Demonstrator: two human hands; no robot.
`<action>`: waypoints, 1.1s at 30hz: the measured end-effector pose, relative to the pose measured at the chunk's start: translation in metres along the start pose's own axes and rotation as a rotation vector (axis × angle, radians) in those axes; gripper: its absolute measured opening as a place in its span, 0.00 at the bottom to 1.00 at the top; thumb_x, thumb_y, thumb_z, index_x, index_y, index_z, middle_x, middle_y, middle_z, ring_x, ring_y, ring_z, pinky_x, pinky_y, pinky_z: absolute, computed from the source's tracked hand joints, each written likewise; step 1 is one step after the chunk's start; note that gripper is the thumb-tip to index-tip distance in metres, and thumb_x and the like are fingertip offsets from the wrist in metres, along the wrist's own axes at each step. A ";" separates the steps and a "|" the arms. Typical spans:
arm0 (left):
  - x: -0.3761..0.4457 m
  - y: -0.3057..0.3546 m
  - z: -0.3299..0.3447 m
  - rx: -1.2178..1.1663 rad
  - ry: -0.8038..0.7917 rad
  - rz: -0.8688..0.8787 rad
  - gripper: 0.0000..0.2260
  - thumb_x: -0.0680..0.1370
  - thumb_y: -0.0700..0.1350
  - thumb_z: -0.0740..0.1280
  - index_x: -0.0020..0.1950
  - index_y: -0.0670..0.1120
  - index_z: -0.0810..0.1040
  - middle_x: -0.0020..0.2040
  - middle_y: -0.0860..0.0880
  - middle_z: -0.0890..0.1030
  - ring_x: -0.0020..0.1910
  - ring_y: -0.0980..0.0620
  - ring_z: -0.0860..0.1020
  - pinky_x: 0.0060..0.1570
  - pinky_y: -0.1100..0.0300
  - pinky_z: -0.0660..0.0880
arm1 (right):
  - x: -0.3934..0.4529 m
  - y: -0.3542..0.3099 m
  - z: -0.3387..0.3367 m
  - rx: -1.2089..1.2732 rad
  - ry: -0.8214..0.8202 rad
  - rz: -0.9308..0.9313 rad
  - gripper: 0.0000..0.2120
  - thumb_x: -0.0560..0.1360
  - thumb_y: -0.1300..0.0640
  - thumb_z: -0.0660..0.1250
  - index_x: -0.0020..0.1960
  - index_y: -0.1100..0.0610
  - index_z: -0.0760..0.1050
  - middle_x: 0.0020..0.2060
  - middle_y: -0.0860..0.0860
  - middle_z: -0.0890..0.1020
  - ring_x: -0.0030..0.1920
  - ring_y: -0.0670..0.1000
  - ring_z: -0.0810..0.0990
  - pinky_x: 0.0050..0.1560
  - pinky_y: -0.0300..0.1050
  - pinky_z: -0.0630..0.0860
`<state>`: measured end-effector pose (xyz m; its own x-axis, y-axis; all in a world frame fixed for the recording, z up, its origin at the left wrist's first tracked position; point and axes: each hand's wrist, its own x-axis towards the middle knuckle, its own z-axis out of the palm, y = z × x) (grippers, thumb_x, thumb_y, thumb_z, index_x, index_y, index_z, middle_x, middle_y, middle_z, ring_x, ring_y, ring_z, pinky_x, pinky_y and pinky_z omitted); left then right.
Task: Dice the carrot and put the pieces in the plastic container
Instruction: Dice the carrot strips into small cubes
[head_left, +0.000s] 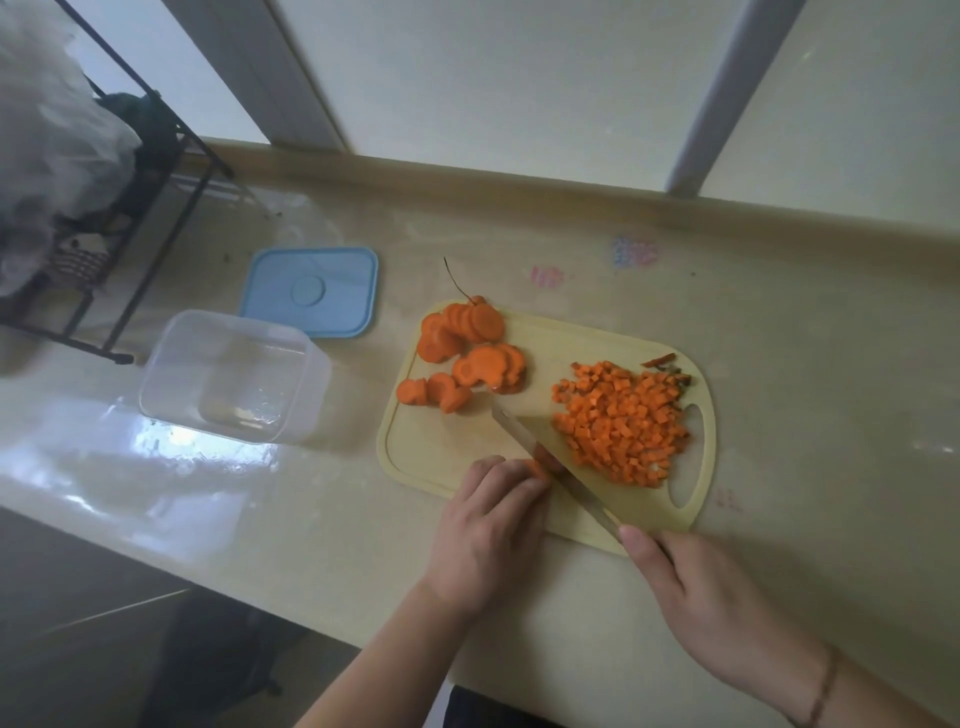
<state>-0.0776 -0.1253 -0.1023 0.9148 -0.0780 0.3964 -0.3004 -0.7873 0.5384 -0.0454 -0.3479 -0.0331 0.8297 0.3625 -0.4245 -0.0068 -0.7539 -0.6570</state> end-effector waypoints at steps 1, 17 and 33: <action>0.000 0.000 0.000 -0.001 0.005 -0.008 0.06 0.76 0.39 0.75 0.53 0.39 0.84 0.52 0.45 0.82 0.52 0.45 0.78 0.58 0.56 0.77 | -0.001 0.000 0.000 0.000 0.008 0.008 0.36 0.71 0.27 0.44 0.31 0.59 0.65 0.27 0.51 0.74 0.28 0.49 0.73 0.32 0.48 0.66; -0.001 -0.002 0.001 -0.048 0.008 -0.034 0.07 0.77 0.41 0.74 0.53 0.39 0.85 0.54 0.45 0.82 0.55 0.46 0.78 0.60 0.56 0.76 | -0.018 0.002 -0.010 -0.036 -0.032 0.010 0.37 0.71 0.24 0.42 0.35 0.57 0.67 0.31 0.51 0.77 0.32 0.48 0.75 0.37 0.47 0.72; 0.000 -0.002 -0.001 -0.053 0.013 -0.027 0.06 0.77 0.40 0.74 0.51 0.40 0.85 0.53 0.45 0.83 0.53 0.45 0.79 0.57 0.54 0.78 | 0.016 -0.017 0.006 -0.072 -0.025 -0.067 0.36 0.74 0.27 0.40 0.31 0.55 0.67 0.25 0.52 0.74 0.29 0.48 0.74 0.35 0.52 0.69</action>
<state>-0.0772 -0.1232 -0.1030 0.9193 -0.0485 0.3905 -0.2895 -0.7556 0.5876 -0.0351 -0.3260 -0.0326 0.8127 0.4267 -0.3969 0.0894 -0.7643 -0.6386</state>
